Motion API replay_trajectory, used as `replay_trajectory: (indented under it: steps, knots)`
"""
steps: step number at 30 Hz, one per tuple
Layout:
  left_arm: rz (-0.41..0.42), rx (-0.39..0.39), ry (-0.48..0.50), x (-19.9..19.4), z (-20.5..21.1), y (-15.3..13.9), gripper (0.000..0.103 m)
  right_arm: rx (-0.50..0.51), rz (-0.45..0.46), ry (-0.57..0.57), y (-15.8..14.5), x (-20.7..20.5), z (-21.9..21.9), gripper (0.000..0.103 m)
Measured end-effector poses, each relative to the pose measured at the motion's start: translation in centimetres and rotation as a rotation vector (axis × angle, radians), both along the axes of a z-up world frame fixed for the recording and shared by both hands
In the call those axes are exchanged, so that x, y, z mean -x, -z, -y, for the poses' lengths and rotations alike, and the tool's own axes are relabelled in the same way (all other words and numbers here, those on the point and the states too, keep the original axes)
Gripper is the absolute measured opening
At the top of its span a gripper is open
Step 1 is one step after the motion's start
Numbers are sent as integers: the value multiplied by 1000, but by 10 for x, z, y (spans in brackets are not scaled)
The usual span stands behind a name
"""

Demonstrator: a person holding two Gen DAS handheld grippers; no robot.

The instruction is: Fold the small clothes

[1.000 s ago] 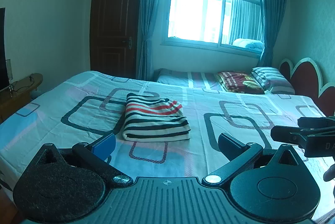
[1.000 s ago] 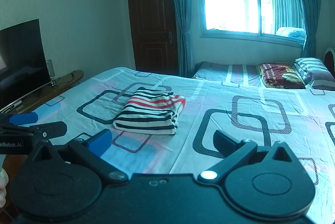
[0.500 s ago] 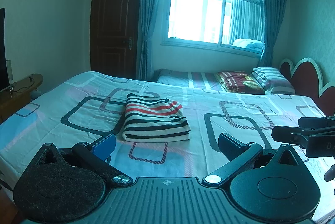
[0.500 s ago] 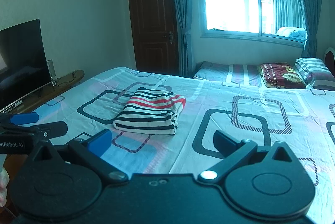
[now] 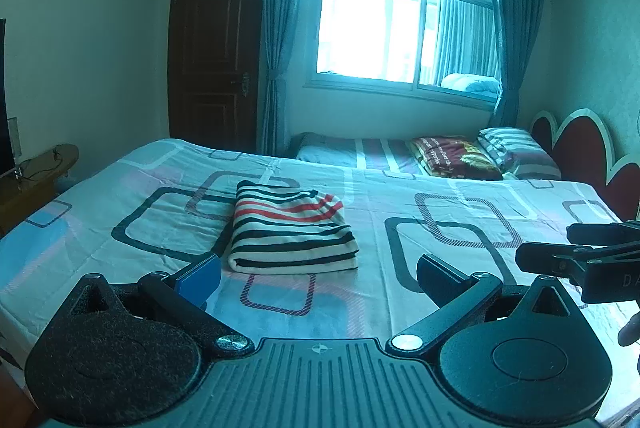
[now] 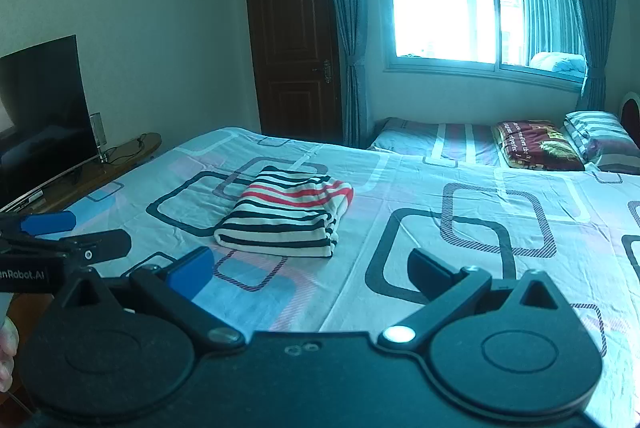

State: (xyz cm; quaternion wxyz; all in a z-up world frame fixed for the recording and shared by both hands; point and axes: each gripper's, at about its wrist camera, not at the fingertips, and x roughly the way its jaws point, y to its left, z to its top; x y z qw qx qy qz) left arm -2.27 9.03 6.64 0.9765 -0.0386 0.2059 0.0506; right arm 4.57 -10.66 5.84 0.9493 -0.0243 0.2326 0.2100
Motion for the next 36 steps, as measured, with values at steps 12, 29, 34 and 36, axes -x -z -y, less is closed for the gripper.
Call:
replay_trajectory:
  steps: [12, 29, 34, 36]
  knots:
    - [1, -7, 0, -1, 3, -2, 103, -1, 3, -5, 0, -1, 3, 102]
    - [9, -16, 9, 0, 8, -4, 103, 2, 1, -13, 1, -2, 9, 102]
    - [37, -35, 12, 2, 10, -5, 103, 4, 3, -15, 2, -2, 11, 102]
    - [47, -35, 13, 4, 10, -7, 103, 5, 5, -15, 2, -1, 12, 102]
